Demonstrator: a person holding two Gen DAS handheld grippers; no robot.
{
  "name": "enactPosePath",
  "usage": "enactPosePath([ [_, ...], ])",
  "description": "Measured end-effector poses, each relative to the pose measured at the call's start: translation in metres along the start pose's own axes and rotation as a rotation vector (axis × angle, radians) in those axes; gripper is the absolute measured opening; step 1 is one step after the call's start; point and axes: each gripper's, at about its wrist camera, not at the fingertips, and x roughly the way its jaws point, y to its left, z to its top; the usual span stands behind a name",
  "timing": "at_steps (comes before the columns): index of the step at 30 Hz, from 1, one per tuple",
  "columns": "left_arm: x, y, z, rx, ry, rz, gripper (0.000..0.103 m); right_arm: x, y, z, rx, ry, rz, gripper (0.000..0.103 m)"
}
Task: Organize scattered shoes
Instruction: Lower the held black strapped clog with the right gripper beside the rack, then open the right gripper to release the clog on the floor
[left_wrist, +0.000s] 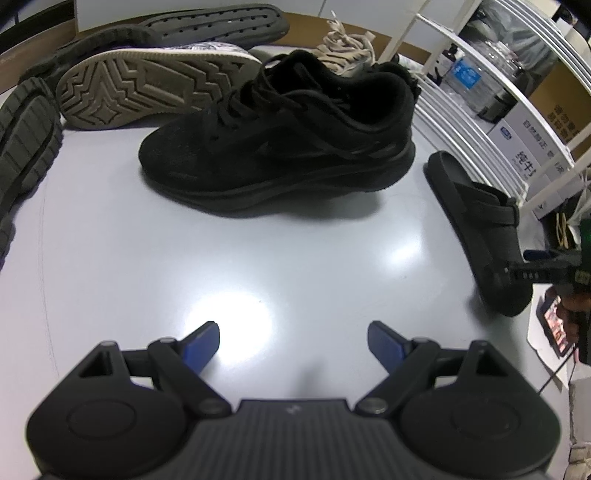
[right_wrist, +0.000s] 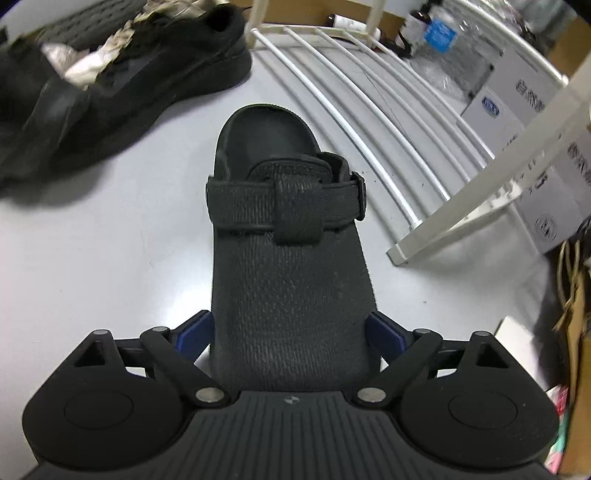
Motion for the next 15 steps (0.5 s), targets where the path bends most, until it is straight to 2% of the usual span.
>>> enactPosePath([
  [5,0.001,-0.002,0.0,0.007,0.0,-0.004,0.089,-0.003,-0.009,-0.004,0.05,0.008,0.017,0.092],
  [15,-0.007,0.002,0.005,-0.002,-0.025,-0.018,0.088,-0.016,-0.003,-0.007,0.002,0.004,-0.045,0.093],
])
